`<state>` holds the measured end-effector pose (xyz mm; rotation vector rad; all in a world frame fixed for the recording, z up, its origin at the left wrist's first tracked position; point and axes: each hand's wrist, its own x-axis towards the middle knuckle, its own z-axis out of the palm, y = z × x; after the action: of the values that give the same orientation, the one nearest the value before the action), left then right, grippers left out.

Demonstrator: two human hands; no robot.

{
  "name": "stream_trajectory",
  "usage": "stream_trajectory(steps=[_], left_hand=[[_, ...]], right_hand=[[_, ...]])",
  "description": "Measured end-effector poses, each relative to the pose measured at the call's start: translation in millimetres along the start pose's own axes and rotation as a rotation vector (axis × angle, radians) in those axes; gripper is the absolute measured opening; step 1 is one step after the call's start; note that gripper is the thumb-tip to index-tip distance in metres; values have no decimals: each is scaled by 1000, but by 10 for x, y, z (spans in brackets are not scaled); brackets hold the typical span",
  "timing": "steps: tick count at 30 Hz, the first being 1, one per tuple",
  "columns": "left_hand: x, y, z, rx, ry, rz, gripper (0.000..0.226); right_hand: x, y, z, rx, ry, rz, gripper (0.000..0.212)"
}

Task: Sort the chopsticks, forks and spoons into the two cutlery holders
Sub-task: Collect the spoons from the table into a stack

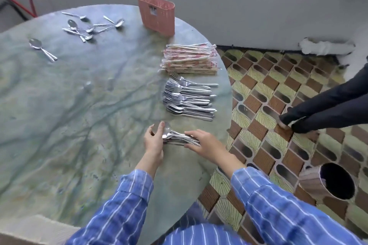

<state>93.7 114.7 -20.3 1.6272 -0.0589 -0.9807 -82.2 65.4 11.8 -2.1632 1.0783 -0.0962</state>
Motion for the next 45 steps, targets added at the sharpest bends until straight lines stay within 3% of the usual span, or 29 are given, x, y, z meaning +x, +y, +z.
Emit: stream_trajectory(steps=[5,11,17,24,28,33,40,45], left_hand=[[3,161,71,246,178,134,37],[15,122,51,431,233,227,30],[3,39,-9,486,303,300,20],[-78,-277,-185,286,376,393,35],[-174,-350,-203,379,406,550,27],[-264,-408,-239,426,410,571,25],[-358,-455,-369,498,379,595,35],[-307,-397,-378,664,255,715,56]], right_hand=[[240,79,119,-6,56,-79,40],[275,251,341,48,144,-216,34],[283,336,333,-62,109,-334,46],[329,361,273,-5,97,-342,35],[366,346,270,-66,88,-402,34],[430,296,237,-72,32,-395,36],[441,269,243,13,-70,-430,35],[569,315,179,17,-60,-402,31]])
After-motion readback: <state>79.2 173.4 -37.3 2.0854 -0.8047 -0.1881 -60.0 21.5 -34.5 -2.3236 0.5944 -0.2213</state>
